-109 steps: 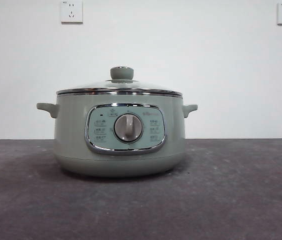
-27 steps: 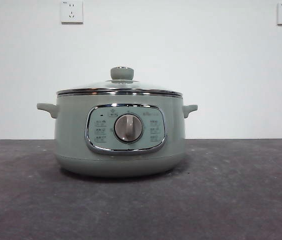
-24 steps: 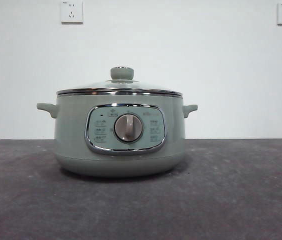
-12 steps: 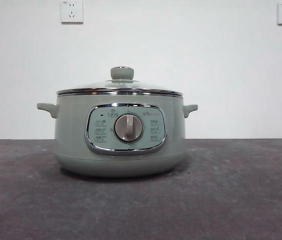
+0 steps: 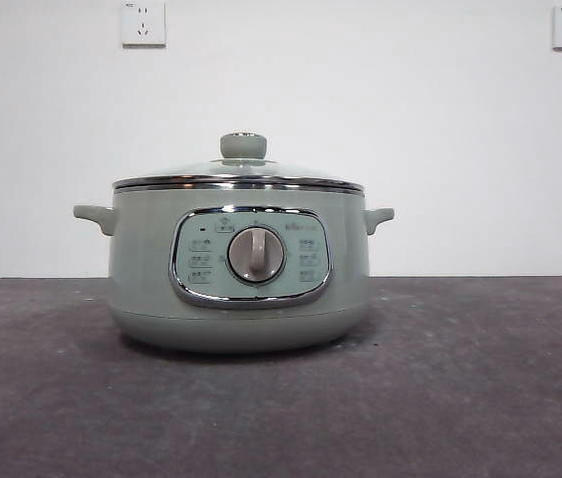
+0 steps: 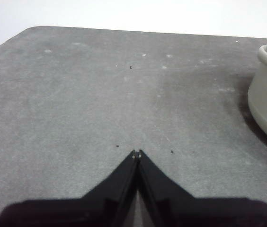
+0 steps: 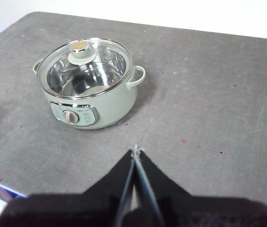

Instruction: Pick up the egg,open the lid,put the egg in the pot,close the lid

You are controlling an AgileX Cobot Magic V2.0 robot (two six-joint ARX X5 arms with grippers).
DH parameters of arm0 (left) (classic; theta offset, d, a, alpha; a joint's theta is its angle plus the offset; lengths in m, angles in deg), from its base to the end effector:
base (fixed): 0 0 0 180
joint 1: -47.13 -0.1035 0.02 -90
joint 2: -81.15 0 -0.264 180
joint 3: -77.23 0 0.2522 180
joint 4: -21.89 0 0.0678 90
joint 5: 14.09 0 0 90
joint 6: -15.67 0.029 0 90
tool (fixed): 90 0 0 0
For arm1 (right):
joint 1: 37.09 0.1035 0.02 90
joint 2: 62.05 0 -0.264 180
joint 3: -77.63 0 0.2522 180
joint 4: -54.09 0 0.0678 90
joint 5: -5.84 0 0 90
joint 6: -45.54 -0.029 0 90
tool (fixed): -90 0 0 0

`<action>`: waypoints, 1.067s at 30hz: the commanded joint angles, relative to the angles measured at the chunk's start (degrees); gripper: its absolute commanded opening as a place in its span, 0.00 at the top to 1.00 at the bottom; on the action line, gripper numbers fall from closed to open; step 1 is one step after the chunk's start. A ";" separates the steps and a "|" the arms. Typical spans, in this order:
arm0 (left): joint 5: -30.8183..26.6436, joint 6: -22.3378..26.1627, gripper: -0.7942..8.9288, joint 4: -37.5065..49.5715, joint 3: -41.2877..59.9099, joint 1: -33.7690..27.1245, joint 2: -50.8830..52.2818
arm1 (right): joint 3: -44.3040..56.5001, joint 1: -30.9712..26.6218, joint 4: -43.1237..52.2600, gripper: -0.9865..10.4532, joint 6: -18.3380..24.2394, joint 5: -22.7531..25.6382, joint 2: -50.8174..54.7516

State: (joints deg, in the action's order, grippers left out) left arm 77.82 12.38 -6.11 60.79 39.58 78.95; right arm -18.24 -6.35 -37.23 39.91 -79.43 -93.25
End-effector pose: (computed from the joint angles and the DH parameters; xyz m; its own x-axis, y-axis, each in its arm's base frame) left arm 0.0940 0.0115 0.1527 0.9667 0.0945 -0.2377 -0.1126 0.9916 -0.0637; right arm -0.0087 -0.0079 0.4248 0.8077 0.3844 -0.4470 -0.4061 0.9124 0.0509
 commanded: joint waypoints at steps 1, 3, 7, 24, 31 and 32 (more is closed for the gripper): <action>0.02 -0.50 0.92 0.13 0.61 -0.13 -0.24 | 0.42 0.00 -1.31 0.91 -0.63 0.24 -0.11; 0.00 -0.50 0.92 0.13 0.61 -0.13 -0.48 | 0.42 0.00 -1.31 0.91 -0.22 0.31 -0.11; 0.02 -0.50 0.92 0.15 0.61 -0.13 -0.90 | 0.66 -0.81 -0.20 0.91 0.09 1.99 -0.09; 0.00 -0.50 0.92 0.15 0.61 -0.13 -1.36 | 41.18 -32.33 45.88 0.91 10.25 -10.54 22.21; 0.02 -0.50 0.92 0.15 0.61 -0.13 -1.36 | 64.67 -32.65 60.52 0.91 10.14 -10.69 30.32; 0.02 -0.50 0.92 0.15 0.61 -0.13 -1.36 | 67.04 -32.65 61.55 0.91 10.14 -10.69 30.80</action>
State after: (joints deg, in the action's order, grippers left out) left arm 77.82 12.36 -6.17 60.79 39.58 77.55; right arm 46.28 -38.96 23.40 49.88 -90.07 -62.98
